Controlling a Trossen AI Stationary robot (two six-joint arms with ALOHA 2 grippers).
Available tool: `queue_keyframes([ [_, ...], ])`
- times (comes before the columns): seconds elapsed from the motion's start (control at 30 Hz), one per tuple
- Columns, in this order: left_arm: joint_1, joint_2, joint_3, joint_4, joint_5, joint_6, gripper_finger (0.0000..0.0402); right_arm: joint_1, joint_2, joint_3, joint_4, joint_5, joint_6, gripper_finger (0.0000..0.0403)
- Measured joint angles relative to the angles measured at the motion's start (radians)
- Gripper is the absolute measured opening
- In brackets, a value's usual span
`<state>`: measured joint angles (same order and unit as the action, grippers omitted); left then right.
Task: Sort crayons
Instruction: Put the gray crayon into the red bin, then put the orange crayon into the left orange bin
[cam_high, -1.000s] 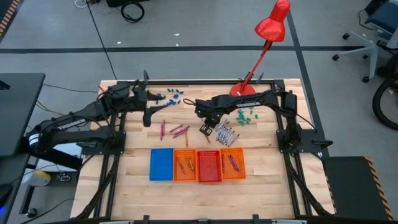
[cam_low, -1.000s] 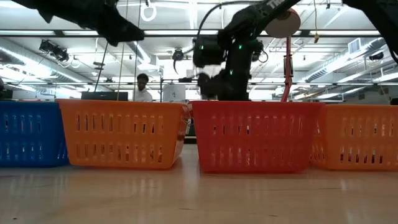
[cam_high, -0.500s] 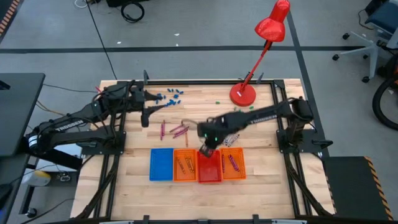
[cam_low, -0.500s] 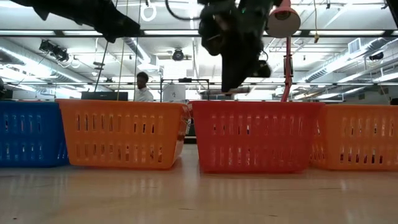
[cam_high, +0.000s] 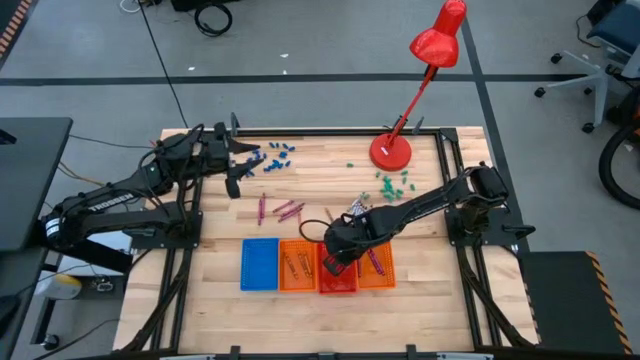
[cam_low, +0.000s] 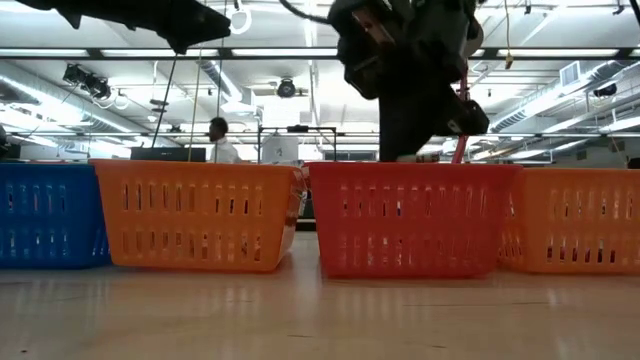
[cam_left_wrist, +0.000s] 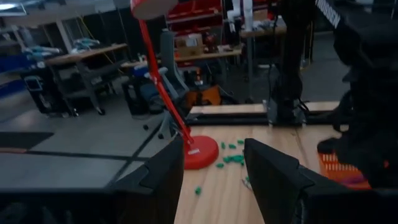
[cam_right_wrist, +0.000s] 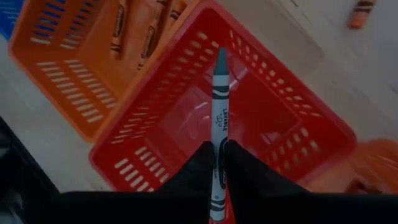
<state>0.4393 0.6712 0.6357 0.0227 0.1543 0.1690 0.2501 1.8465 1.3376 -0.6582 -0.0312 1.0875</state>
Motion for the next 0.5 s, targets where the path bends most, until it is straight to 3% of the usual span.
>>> queue_keyframes([
  [0.3,0.000,0.000,0.000,0.041,0.000,0.003,0.0180,-0.001,0.000,-0.016,0.042,-0.027,-0.006,0.0090],
  [0.43,0.000,0.003,0.000,0.041,0.001,0.001,0.0180,-0.028,0.000,0.026,0.015,-0.090,-0.038,0.0123],
  [0.5,0.000,0.003,0.000,0.041,0.001,-0.002,0.0180,-0.051,-0.003,0.062,-0.001,-0.063,-0.071,0.0132],
])
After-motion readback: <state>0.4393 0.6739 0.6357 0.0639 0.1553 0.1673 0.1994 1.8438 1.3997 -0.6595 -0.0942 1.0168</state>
